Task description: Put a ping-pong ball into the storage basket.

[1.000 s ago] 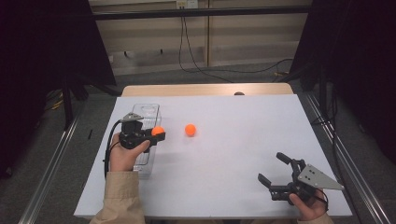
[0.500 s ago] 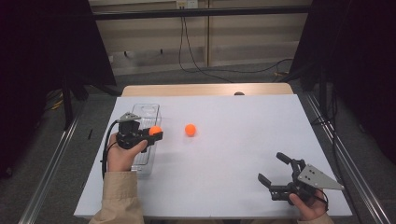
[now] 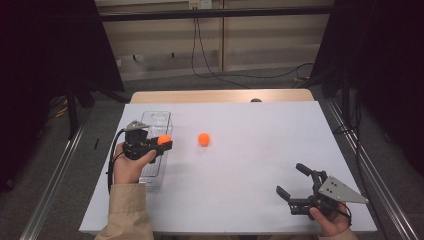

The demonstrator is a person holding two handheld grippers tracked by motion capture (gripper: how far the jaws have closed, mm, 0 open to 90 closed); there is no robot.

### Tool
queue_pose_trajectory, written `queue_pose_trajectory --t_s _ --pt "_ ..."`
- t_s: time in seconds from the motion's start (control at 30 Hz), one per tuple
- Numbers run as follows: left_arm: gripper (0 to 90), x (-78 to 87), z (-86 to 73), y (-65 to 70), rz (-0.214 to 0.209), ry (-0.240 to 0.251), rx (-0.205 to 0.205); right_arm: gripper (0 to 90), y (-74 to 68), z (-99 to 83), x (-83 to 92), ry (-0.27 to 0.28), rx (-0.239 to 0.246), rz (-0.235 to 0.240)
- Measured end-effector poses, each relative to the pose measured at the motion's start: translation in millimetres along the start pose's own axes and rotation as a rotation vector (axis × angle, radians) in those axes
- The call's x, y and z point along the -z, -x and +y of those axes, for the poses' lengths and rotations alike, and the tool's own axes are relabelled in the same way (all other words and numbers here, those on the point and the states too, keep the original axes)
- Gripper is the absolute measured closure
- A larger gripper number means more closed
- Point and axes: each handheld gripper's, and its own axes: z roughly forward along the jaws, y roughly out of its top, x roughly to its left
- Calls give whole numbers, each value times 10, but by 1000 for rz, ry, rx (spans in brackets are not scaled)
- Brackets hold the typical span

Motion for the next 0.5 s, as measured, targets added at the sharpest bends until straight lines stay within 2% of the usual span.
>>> queue_pose_trajectory --t_s 0.5 --pt "508 10 -20 -50 16 0 4 27 0 0 0 0 1 0"
